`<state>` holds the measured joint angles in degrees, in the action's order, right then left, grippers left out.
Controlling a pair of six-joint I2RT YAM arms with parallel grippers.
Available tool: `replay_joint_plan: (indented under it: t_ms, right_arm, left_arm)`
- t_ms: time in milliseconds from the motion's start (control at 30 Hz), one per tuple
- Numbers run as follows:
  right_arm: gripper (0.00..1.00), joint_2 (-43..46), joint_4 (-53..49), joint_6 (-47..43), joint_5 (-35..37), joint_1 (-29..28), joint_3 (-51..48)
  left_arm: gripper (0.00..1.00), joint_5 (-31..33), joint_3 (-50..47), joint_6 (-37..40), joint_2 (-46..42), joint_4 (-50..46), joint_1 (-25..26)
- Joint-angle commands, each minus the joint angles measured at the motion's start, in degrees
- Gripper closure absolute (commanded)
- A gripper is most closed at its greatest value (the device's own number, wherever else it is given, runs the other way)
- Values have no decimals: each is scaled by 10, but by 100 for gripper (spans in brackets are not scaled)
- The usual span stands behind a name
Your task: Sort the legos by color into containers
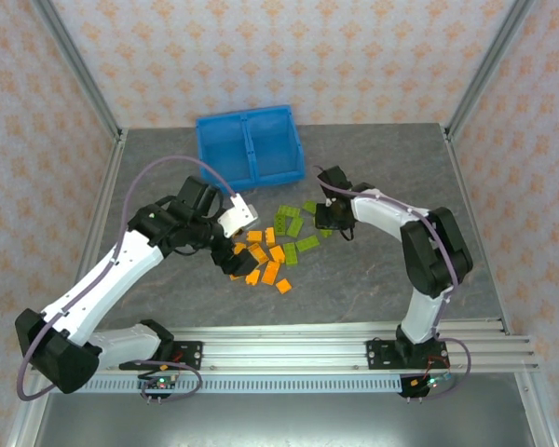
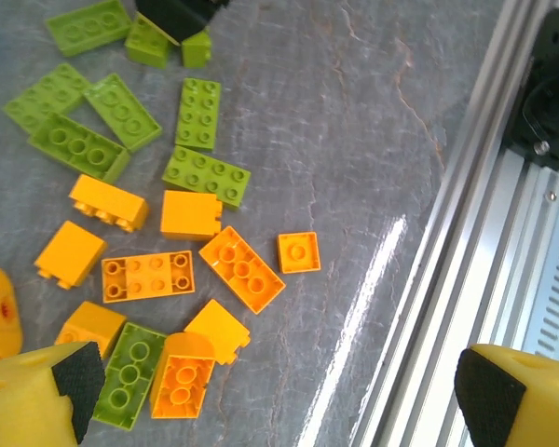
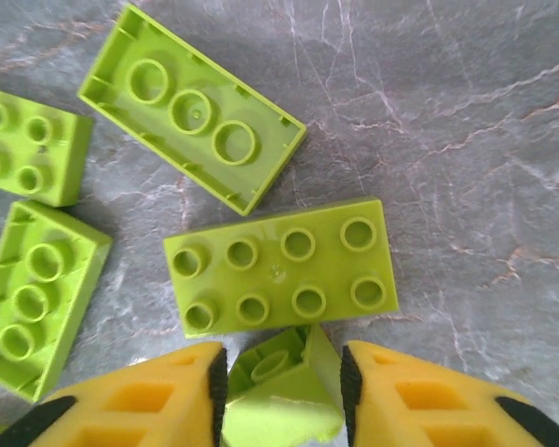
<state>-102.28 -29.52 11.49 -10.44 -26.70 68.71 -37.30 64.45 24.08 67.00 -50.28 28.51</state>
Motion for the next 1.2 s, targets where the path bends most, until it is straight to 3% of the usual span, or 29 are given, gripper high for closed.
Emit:
replay_joint_plan:
  t_ms: [0, 33, 67, 400, 833, 1167]
  right_arm:
    - [36, 47, -32, -15, 9, -1, 13]
    - [27, 45, -35, -22, 8, -1, 11]
    - [24, 41, -36, -27, 10, 0, 8]
    - [25, -23, -25, -4, -4, -1, 10]
    - [48, -48, 1, 22, -39, -1, -11]
    - [60, -1, 4, 22, -22, 0, -18]
  left_arm:
    - [0, -28, -19, 53, -19, 31, 2]
    - [0, -28, -24, 55, -24, 34, 2]
    - [0, -29, -31, 55, -29, 39, 1]
    - [0, -7, -75, 55, -89, 81, 2]
    - [0, -18, -82, 59, -96, 82, 2]
    - [0, -21, -83, 61, -100, 81, 2]
